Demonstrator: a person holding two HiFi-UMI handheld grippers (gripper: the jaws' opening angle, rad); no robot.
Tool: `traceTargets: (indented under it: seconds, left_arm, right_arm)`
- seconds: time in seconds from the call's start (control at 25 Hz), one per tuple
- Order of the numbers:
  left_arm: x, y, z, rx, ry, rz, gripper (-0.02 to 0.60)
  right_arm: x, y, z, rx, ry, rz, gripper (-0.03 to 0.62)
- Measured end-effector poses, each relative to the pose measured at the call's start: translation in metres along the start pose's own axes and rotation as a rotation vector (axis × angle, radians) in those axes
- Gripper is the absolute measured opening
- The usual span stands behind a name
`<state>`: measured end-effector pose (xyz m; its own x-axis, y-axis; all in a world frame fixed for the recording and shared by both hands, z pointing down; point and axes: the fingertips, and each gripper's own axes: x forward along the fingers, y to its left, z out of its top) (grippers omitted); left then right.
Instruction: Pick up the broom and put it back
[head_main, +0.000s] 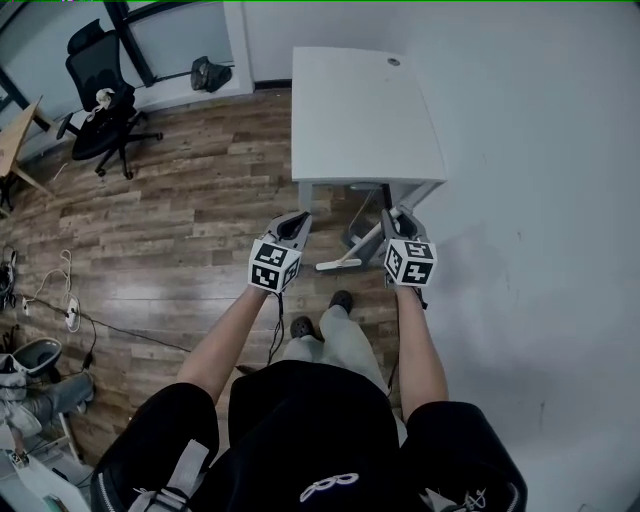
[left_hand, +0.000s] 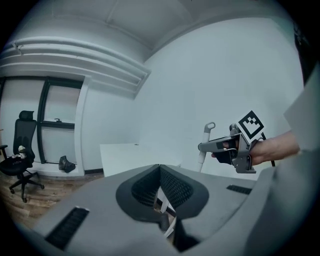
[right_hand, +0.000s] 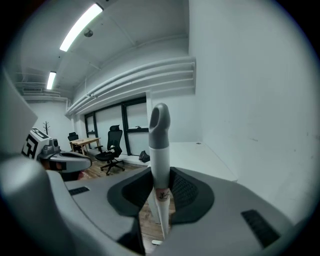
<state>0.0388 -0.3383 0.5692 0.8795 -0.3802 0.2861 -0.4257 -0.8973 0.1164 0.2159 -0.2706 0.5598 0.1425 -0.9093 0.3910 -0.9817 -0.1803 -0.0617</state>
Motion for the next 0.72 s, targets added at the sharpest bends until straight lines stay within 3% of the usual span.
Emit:
traceTargets:
  seconds: [0.72]
  left_arm:
    - [0.072,-0.113,-0.03,0.051,0.094,-0.294,0.02]
  right_arm:
    - [-0.092,-0.106,-0.094,0.21,0.091,-0.35,0.115]
